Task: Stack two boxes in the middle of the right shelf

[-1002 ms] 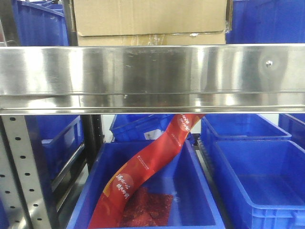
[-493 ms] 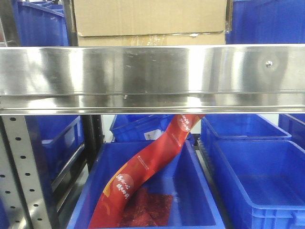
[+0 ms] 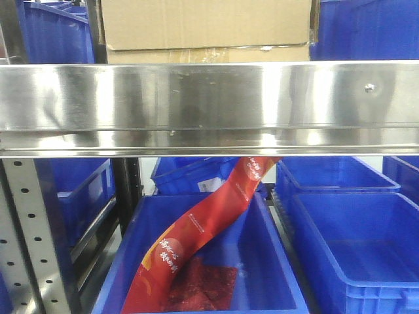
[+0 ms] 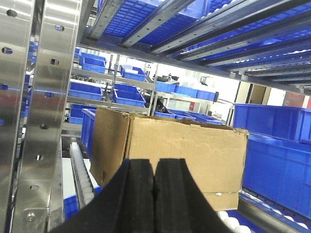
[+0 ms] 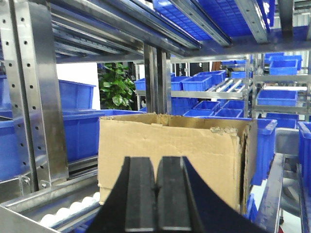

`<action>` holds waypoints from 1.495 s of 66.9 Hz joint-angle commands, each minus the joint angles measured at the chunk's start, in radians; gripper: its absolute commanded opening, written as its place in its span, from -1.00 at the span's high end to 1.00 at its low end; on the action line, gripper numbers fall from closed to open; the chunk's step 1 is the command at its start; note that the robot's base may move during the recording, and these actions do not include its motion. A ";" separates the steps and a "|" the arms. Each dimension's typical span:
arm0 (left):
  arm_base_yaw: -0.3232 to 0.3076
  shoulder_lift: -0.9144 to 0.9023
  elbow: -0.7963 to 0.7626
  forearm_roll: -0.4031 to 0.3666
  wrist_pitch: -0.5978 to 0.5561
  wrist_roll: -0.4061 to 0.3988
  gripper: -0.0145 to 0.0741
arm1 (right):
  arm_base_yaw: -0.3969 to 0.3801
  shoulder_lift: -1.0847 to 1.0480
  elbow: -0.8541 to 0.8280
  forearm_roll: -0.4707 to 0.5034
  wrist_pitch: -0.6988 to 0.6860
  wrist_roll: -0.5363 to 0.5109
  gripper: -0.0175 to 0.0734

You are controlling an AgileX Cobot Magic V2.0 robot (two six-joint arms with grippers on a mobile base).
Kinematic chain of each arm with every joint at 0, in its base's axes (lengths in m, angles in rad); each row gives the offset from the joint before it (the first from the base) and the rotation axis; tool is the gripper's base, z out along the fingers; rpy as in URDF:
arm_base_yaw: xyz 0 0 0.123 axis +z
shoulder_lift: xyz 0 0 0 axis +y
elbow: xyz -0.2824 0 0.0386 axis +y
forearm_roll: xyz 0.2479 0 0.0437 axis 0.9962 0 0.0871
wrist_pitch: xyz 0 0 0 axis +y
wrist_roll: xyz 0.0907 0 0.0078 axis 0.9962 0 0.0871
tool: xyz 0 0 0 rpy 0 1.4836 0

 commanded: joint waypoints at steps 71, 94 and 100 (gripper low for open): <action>-0.002 -0.007 0.002 -0.003 -0.025 0.000 0.92 | -0.346 -0.518 0.555 0.446 0.108 -0.549 0.98; -0.002 -0.007 0.002 -0.003 -0.025 0.000 0.92 | -0.394 -0.518 0.555 0.501 0.154 -0.559 0.98; -0.002 -0.007 0.002 -0.003 -0.025 0.000 0.92 | -0.409 -0.518 0.555 0.516 0.156 -0.588 0.98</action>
